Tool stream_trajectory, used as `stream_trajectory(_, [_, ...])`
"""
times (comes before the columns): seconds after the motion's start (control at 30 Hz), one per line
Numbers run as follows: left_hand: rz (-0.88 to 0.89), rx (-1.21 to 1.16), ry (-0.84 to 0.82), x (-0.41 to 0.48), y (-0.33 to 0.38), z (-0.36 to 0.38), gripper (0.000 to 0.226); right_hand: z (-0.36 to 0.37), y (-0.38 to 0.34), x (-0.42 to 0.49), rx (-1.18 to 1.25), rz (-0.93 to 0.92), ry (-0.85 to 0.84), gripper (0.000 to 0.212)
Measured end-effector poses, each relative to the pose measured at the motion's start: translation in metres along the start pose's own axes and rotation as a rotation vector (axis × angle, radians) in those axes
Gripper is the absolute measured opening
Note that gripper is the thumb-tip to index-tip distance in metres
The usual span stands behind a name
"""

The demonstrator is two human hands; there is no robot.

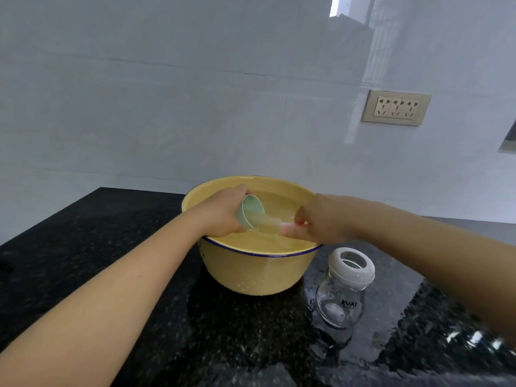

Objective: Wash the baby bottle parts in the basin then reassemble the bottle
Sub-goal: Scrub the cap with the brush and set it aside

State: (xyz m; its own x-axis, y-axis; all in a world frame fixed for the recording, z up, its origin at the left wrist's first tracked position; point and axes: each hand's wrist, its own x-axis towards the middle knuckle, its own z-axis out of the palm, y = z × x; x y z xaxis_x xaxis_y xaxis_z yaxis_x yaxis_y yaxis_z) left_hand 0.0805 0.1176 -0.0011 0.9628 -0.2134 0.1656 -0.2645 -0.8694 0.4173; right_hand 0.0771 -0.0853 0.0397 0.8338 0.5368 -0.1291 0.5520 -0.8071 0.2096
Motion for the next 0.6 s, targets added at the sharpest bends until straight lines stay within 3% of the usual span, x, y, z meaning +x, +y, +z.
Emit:
stream_trajectory(0.07, [-0.004, 0.013, 0.022, 0.000, 0.000, 0.000, 0.068, -0.006, -0.005, -0.002, 0.007, -0.005, -0.070, 0.072])
stream_trajectory(0.17, [-0.010, 0.033, 0.049, 0.000, 0.000, 0.000, 0.069, -0.014, -0.014, -0.002, -0.051, -0.045, -0.098, 0.050])
stream_trajectory(0.27, [-0.013, 0.048, 0.044, 0.001, -0.001, 0.000, 0.067, -0.019, -0.021, -0.001, -0.152, -0.095, 0.058, 0.030])
stream_trajectory(0.37, [-0.012, 0.053, 0.030, 0.002, -0.002, 0.001, 0.066, -0.028, -0.026, -0.003, -0.151, -0.106, 0.222, 0.023])
stream_trajectory(0.6, [0.004, 0.027, 0.015, 0.003, -0.002, 0.000, 0.071, -0.029, -0.009, -0.003, 0.184, -0.048, 0.388, 0.027])
